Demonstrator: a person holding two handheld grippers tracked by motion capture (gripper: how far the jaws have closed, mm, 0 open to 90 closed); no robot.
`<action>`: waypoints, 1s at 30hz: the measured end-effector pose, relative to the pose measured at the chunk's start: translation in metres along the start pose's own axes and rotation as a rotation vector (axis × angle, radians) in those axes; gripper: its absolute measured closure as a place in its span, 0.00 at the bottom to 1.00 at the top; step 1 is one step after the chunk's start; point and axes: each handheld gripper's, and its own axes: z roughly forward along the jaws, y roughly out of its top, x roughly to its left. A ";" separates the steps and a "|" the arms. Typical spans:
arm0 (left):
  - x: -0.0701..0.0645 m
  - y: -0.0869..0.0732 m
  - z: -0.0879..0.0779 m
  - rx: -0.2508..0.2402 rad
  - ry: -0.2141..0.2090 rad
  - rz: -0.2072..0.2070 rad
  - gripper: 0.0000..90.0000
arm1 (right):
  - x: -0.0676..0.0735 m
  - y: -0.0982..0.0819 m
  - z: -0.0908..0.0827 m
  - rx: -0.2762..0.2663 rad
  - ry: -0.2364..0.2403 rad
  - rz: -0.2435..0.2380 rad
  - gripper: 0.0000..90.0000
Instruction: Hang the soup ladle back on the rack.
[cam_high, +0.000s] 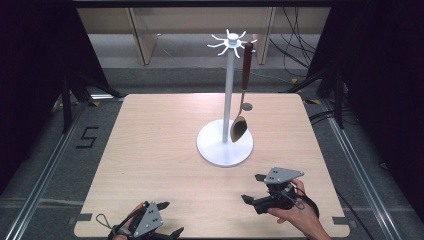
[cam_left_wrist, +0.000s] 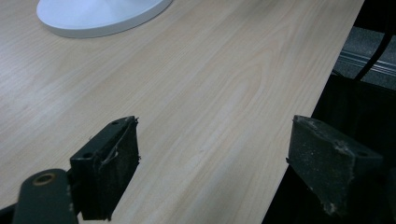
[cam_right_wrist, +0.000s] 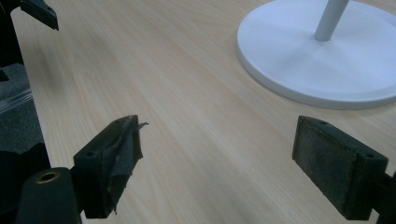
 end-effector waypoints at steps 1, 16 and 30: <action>0.000 0.000 0.000 -0.001 0.000 0.000 0.17 | 0.000 -0.001 0.000 -0.005 -0.009 -0.002 0.18; 0.000 0.000 -0.001 0.015 -0.008 0.001 0.17 | 0.009 -0.013 -0.005 0.031 -0.035 -0.019 0.18; 0.000 0.000 -0.001 0.009 -0.007 -0.001 0.17 | 0.011 -0.028 -0.011 0.035 -0.061 0.005 0.18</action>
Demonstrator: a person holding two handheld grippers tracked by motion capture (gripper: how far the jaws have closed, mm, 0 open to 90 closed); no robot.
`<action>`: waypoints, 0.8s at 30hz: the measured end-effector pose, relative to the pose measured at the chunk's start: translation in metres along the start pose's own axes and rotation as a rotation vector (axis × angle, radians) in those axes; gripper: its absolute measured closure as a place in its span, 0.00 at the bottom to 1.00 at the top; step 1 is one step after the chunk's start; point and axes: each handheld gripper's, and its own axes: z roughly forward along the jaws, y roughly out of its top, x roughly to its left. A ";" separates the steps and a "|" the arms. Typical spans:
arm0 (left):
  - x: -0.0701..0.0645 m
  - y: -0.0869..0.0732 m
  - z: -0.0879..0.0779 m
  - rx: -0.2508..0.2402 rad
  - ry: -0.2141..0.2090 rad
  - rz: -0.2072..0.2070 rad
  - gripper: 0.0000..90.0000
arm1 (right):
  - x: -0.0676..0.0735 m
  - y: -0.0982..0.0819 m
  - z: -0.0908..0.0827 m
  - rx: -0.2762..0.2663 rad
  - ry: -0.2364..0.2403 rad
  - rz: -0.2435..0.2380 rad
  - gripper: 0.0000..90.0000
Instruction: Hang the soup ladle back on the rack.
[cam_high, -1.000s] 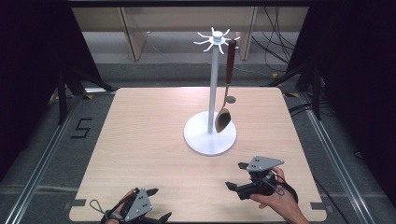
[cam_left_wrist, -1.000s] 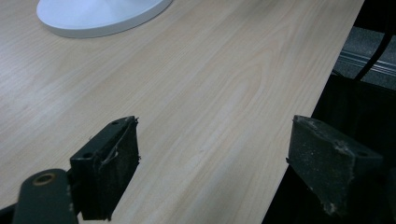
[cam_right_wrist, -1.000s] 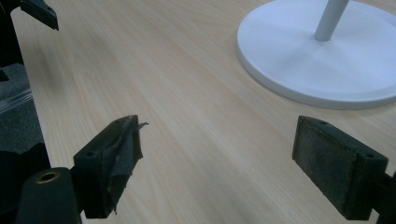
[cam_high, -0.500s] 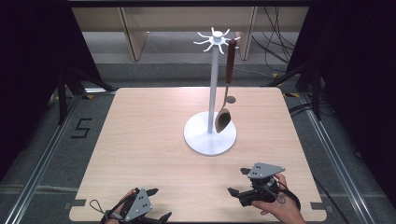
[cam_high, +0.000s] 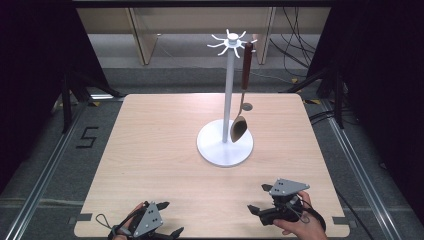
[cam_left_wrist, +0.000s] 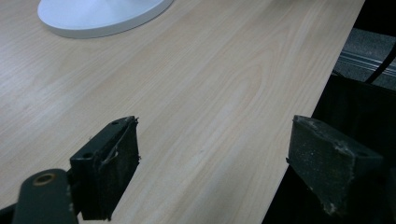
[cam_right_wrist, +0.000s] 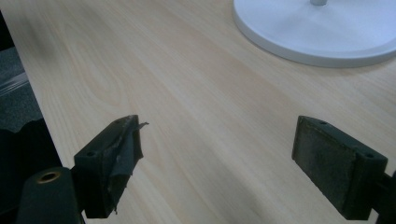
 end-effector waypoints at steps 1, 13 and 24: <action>0.000 0.000 0.000 0.004 0.000 0.002 0.17 | 0.001 -0.001 -0.001 0.010 0.016 0.010 0.19; -0.001 0.000 0.001 -0.009 0.007 0.002 0.17 | 0.010 -0.018 -0.005 0.018 0.018 0.017 0.19; 0.000 0.000 0.001 0.002 0.011 0.014 0.17 | 0.013 -0.024 -0.004 0.043 0.028 0.013 0.19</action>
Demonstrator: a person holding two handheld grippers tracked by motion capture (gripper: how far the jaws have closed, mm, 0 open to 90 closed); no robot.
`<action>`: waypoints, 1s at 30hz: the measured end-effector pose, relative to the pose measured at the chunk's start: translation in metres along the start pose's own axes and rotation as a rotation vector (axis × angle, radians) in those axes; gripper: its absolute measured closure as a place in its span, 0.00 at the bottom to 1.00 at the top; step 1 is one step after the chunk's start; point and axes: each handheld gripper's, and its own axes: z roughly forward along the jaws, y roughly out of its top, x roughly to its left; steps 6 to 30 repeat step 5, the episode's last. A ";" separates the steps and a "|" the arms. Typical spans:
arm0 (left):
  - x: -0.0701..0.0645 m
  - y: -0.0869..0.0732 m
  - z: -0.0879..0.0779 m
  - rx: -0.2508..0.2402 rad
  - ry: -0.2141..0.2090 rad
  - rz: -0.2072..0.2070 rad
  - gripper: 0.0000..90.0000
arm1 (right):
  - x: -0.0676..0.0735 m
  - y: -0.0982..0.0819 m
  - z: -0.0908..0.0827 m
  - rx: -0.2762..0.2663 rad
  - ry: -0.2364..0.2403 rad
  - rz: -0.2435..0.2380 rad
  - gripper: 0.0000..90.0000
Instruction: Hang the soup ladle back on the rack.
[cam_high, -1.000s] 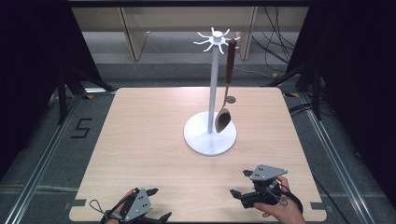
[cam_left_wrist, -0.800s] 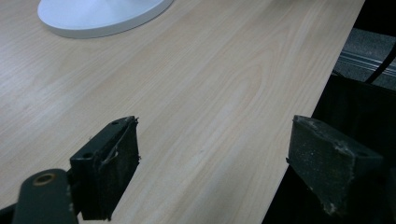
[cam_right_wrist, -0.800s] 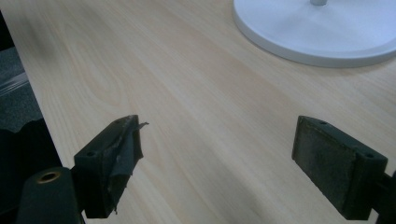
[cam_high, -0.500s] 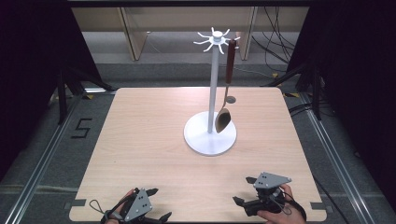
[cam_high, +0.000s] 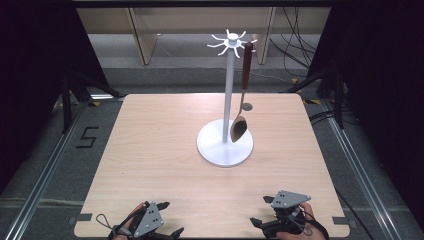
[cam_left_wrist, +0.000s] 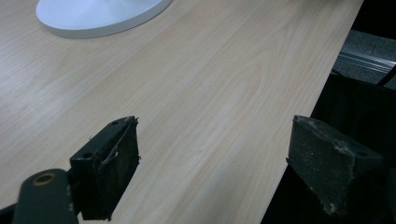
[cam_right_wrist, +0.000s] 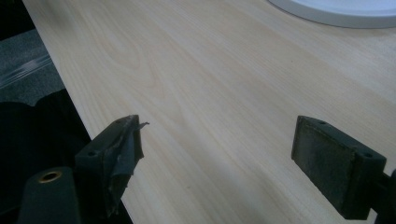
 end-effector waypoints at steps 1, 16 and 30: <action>-0.001 0.000 0.001 -0.014 -0.004 -0.019 0.17 | 0.000 0.000 0.000 0.000 -0.002 -0.001 0.19; -0.001 0.000 0.000 -0.008 -0.013 -0.022 0.17 | 0.000 0.000 0.001 0.000 0.005 0.001 0.19; -0.001 0.000 0.000 -0.008 -0.013 -0.022 0.17 | 0.000 0.000 0.001 0.000 0.005 0.001 0.19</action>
